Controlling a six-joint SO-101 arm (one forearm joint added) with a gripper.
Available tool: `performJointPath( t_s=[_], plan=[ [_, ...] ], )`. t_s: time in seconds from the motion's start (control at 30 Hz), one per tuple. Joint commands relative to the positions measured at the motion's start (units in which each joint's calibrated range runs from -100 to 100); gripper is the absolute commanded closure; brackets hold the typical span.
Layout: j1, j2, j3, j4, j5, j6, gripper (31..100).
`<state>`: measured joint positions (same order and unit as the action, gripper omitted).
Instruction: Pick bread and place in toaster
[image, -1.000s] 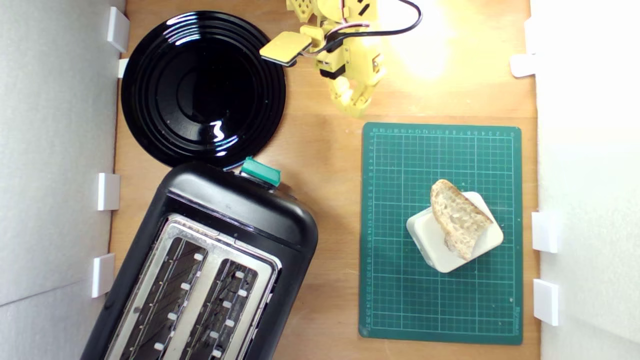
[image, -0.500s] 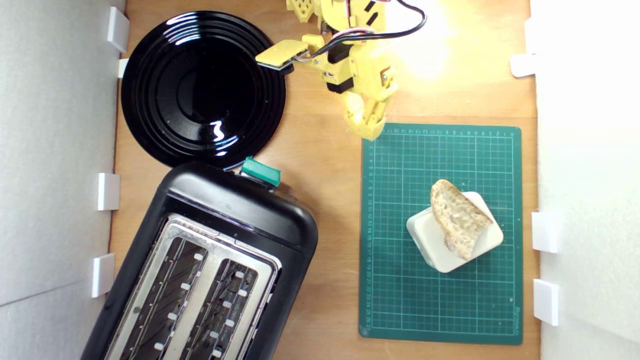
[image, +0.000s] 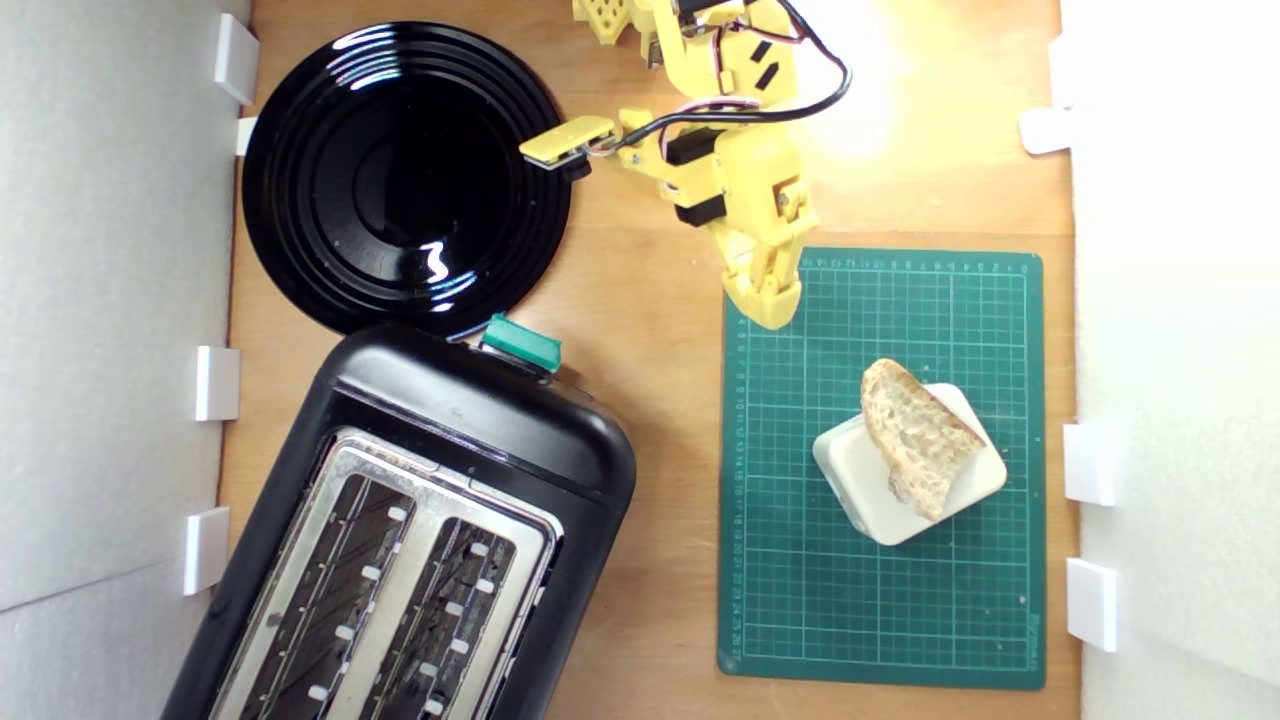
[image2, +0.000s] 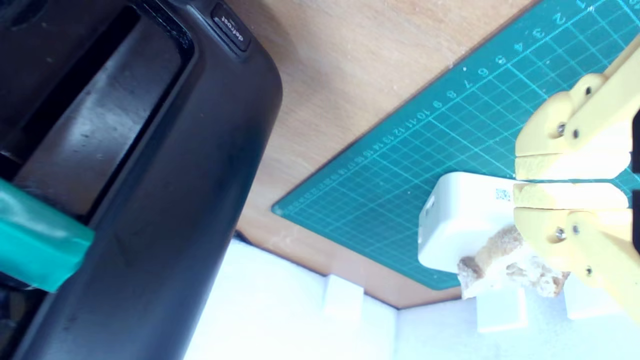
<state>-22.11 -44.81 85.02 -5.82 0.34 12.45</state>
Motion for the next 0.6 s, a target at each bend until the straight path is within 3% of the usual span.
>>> performJointPath(
  t_s=[0.0, 0.33, 0.4, 0.57],
  plan=[
    [-1.3, 5.9, -2.7, 6.1, -8.9, -4.4, 88.6],
    [-1.0, 24.9, -3.0, 28.3, -31.1, -16.7, 88.5],
    [-1.0, 27.5, -2.8, 29.8, -33.7, -16.4, 88.5],
    [-1.1, 30.2, -3.2, 29.8, -35.2, -15.2, 88.3]
  ],
)
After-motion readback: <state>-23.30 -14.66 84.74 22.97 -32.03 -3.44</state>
